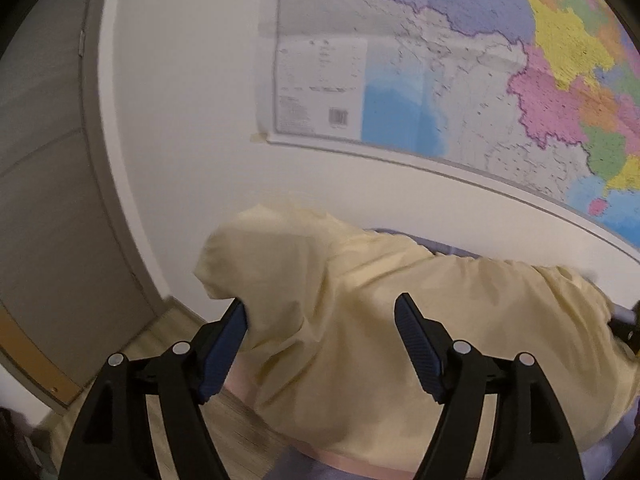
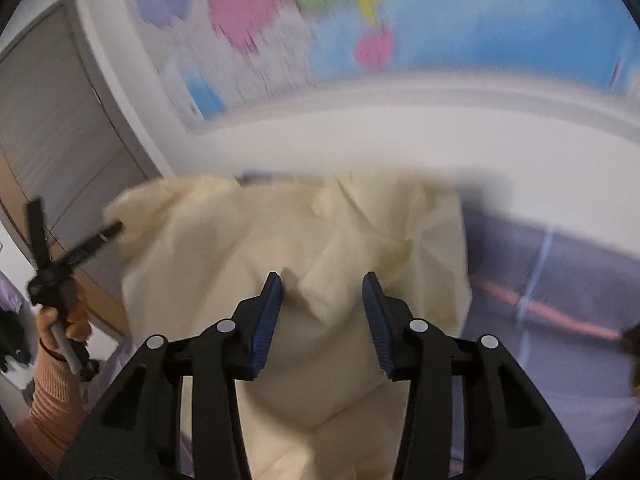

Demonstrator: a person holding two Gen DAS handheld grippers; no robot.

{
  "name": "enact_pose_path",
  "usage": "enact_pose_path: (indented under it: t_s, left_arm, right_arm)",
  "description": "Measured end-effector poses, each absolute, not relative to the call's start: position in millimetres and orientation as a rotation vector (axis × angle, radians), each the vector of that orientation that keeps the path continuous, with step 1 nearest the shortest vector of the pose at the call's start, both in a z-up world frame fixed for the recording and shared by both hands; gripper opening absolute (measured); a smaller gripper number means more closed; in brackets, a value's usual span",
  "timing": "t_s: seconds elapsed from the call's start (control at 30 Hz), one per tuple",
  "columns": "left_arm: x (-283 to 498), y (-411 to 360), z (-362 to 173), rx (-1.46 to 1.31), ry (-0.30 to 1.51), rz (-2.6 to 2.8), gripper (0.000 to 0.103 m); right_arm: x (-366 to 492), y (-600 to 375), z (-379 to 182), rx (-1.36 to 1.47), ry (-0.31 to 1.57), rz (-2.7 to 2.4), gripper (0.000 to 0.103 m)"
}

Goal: Fold large clothes

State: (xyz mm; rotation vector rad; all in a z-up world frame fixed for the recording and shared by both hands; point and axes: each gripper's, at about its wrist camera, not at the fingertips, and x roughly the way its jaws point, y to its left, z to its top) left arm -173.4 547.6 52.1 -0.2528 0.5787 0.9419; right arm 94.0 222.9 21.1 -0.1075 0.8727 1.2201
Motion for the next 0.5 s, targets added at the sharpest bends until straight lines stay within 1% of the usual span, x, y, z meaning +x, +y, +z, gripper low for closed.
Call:
enact_pose_path:
  t_s: [0.07, 0.13, 0.23, 0.27, 0.33, 0.4, 0.5]
  left_arm:
    - [-177, 556, 58, -0.237, 0.542, 0.967, 0.075]
    - [-182, 565, 64, -0.254, 0.528, 0.966, 0.075]
    - [-174, 577, 62, -0.233, 0.575, 0.964, 0.075]
    - [-170, 583, 58, -0.235, 0.601, 0.939, 0.075]
    - [-157, 599, 41, -0.244, 0.674, 0.953, 0.074]
    - [-150, 616, 19, -0.314, 0.742, 0.909, 0.073]
    - [-149, 630, -13, -0.384, 0.802, 0.919, 0.071]
  right_arm:
    - [98, 223, 5, -0.116, 0.909, 1.209, 0.042]
    - [103, 222, -4, -0.1, 0.947, 1.207, 0.043]
    - [102, 225, -7, -0.121, 0.966, 1.209, 0.044]
    - [100, 222, -5, -0.134, 0.962, 1.208, 0.046]
    - [98, 224, 2, -0.149, 0.949, 1.204, 0.046]
    - [94, 220, 14, -0.137, 0.918, 1.209, 0.046]
    - [84, 219, 33, -0.135, 0.815, 1.217, 0.046]
